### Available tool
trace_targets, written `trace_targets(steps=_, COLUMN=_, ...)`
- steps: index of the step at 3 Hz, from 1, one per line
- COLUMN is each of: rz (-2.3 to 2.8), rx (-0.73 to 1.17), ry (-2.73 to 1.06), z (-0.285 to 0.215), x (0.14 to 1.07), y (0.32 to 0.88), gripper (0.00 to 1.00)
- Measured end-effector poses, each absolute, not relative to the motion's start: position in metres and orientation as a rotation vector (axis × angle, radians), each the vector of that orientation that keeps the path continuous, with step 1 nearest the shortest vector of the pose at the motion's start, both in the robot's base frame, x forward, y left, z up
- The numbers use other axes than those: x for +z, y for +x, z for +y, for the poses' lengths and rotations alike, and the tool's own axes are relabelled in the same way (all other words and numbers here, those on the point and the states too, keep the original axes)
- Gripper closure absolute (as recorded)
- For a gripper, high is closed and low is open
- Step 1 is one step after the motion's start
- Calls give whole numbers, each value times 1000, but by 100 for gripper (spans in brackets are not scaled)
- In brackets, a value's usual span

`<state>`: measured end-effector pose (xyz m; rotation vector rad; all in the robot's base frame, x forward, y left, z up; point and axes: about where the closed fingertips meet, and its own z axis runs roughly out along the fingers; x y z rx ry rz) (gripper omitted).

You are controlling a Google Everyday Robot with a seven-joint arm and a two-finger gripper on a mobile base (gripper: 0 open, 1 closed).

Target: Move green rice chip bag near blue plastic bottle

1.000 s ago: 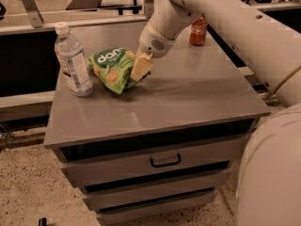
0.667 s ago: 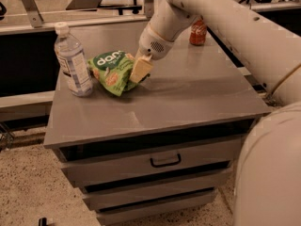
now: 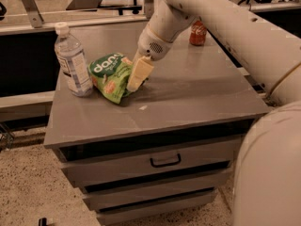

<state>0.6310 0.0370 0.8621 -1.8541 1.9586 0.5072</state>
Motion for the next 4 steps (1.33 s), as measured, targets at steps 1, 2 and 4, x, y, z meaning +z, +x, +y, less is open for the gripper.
trace_targets(steps=1, rz=1958, rx=509, ry=-1856, z=38, x=861, y=631, gripper=0)
trace_targets(steps=2, rz=1961, rx=419, ry=-1825, z=13, x=877, y=620, gripper=0)
trace_targets(steps=4, rz=1930, rx=228, ry=-1765, z=-32, x=918, y=582, gripper=0)
